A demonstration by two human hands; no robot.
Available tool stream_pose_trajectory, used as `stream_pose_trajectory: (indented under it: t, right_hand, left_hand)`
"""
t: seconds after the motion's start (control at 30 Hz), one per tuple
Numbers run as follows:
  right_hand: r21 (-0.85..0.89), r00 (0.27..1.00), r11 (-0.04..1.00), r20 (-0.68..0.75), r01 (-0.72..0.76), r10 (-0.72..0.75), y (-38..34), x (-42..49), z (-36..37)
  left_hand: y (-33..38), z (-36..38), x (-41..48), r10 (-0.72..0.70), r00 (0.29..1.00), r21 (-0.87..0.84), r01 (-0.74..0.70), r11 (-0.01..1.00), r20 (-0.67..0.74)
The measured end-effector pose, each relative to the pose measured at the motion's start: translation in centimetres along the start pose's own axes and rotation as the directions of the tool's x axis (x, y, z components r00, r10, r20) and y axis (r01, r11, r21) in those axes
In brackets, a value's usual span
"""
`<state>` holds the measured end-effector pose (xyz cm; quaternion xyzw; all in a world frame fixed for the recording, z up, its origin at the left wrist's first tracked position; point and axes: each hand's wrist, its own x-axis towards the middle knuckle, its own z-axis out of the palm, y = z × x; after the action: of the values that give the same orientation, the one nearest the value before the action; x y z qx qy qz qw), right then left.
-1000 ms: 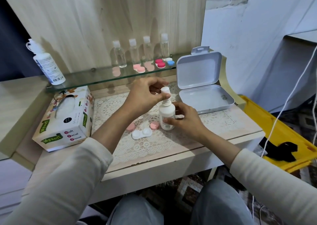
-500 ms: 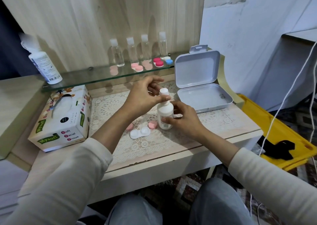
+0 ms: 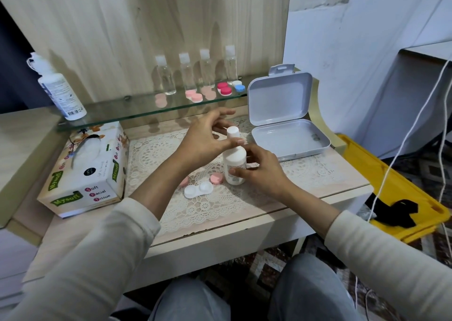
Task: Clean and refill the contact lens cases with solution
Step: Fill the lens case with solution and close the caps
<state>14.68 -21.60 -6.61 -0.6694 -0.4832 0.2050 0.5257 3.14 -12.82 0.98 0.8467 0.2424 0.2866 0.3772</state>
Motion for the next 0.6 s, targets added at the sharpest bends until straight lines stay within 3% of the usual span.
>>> stream_pose_trajectory:
  t: [0.47, 0.6]
  right_hand:
    - [-0.012, 1.000, 1.000, -0.021, -0.003, 0.003, -0.1, 0.0, -0.4]
    - [-0.024, 0.997, 1.000, -0.072, -0.013, 0.012, -0.4, 0.9, -1.0]
  left_hand:
    - [-3.9, -2.0, -2.3, -0.104, 0.994, 0.059, 0.107, 0.993, -0.039]
    - [-6.8, -2.8, -5.0, -0.134, 0.980, 0.240, 0.167, 0.956, -0.148]
